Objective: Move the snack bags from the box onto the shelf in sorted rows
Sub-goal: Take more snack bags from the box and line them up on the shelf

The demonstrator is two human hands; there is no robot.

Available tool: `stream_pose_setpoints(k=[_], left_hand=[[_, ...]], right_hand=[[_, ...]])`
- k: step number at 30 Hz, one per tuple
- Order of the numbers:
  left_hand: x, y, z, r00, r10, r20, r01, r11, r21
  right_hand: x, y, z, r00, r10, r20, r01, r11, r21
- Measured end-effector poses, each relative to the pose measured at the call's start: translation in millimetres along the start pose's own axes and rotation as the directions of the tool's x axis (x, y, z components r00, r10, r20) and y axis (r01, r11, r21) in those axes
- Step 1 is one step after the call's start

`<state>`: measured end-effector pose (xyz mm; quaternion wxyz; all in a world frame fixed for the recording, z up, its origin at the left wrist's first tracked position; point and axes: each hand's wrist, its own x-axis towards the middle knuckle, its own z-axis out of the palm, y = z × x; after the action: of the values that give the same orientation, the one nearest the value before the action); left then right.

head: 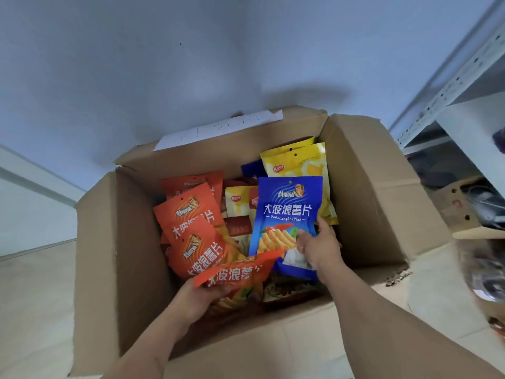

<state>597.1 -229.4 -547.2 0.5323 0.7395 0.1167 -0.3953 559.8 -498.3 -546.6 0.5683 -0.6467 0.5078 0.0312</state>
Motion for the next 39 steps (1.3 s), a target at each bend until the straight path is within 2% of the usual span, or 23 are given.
stream_pose_setpoints(k=[3, 6, 9, 15, 22, 27, 32, 36, 39], left_hand=[[17, 2, -5, 0.998, -0.049, 0.045, 0.047, 0.998, 0.029], [29, 2, -8, 0.986, -0.154, 0.067, 0.151, 0.988, 0.039], [34, 3, -7, 0.973, -0.221, 0.066, 0.216, 0.974, 0.068], [29, 37, -4, 0.971, -0.214, 0.107, 0.201, 0.971, 0.127], [-6, 124, 13, 0.956, -0.142, 0.257, 0.09, 0.975, 0.204], [-72, 177, 52, 0.922, -0.033, 0.385, -0.074, 0.963, 0.259], [-171, 206, 124, 0.819, 0.023, 0.574, -0.264, 0.902, 0.341], [-269, 208, 198, 0.713, 0.053, 0.699, -0.393, 0.856, 0.335], [-346, 196, 251, 0.628, 0.051, 0.776, -0.47, 0.82, 0.326]], right_hand=[[18, 2, 6, 0.998, 0.049, 0.026, -0.05, 0.997, 0.051], [23, -1, 4, 0.998, 0.056, 0.04, -0.055, 0.998, -0.02], [25, -3, 2, 0.995, 0.063, 0.083, -0.064, 0.998, 0.005], [11, -24, -28, 0.994, 0.009, -0.107, -0.004, 0.999, 0.047], [-49, -68, -92, 0.998, -0.031, -0.055, 0.041, 0.981, 0.192], [-112, -75, -183, 0.996, -0.051, -0.074, 0.072, 0.949, 0.305], [-216, -44, -295, 0.967, -0.117, -0.228, 0.196, 0.91, 0.365], [-314, 4, -383, 0.929, -0.071, -0.362, 0.216, 0.9, 0.379], [-385, 43, -442, 0.874, -0.05, -0.483, 0.26, 0.889, 0.377]])
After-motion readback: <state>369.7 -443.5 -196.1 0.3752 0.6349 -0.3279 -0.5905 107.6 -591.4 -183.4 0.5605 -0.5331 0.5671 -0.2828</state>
